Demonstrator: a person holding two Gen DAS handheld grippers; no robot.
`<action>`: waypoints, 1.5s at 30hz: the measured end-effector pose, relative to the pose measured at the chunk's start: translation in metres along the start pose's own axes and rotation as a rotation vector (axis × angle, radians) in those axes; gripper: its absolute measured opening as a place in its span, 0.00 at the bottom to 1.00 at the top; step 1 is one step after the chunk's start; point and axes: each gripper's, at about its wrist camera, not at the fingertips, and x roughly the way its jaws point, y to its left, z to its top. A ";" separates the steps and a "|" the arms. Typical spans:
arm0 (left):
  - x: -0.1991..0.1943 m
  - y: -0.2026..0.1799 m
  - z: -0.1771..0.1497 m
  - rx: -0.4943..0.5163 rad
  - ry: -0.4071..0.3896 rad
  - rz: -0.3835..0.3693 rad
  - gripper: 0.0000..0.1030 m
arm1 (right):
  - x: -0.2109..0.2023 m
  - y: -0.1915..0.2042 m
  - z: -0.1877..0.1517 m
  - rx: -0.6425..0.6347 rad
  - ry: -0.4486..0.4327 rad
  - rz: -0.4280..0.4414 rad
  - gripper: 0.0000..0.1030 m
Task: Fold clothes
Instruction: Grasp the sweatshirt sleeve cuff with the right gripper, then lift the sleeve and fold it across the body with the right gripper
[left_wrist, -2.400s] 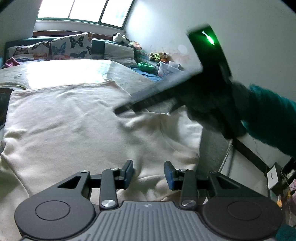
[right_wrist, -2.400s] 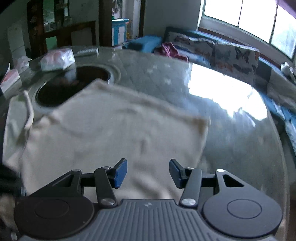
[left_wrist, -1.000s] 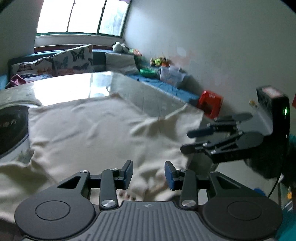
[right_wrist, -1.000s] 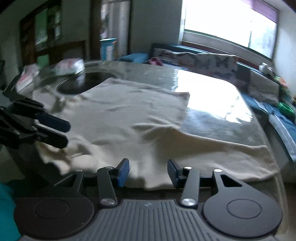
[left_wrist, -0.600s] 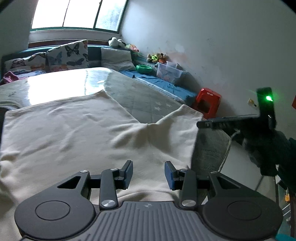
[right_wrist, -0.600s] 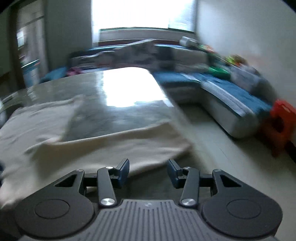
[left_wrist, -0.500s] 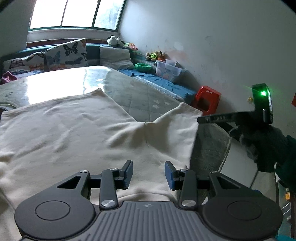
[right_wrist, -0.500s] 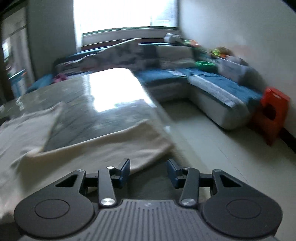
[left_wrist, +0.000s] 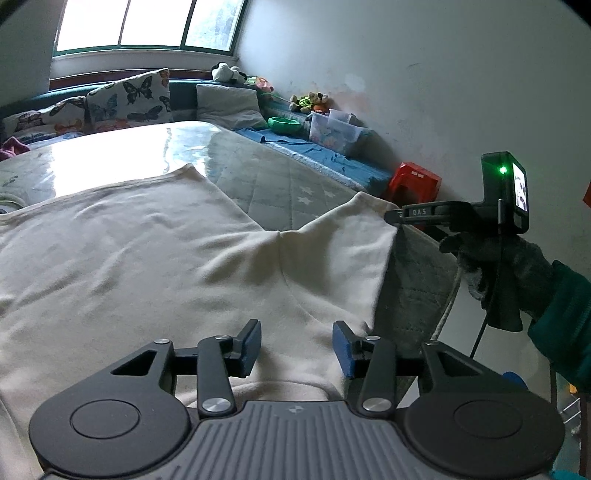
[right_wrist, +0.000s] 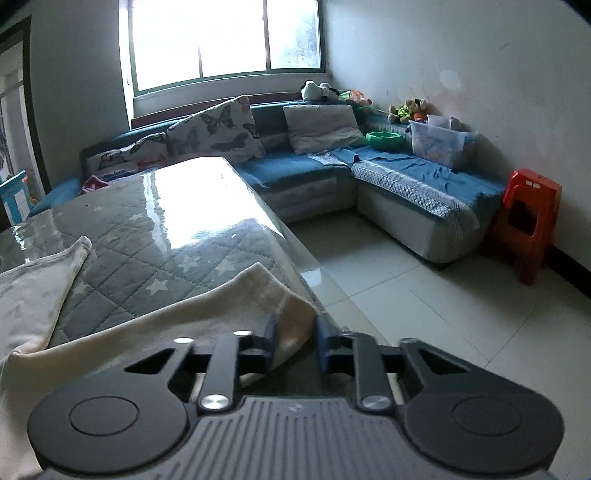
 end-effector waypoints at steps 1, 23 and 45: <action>0.000 0.000 0.001 0.000 -0.001 0.003 0.45 | -0.001 -0.001 0.001 0.006 -0.003 0.004 0.08; -0.006 0.000 0.002 0.026 -0.044 0.031 0.49 | -0.126 0.054 0.068 -0.150 -0.228 0.310 0.06; -0.127 0.100 -0.054 -0.275 -0.212 0.306 0.51 | -0.142 0.284 0.007 -0.619 -0.015 0.791 0.04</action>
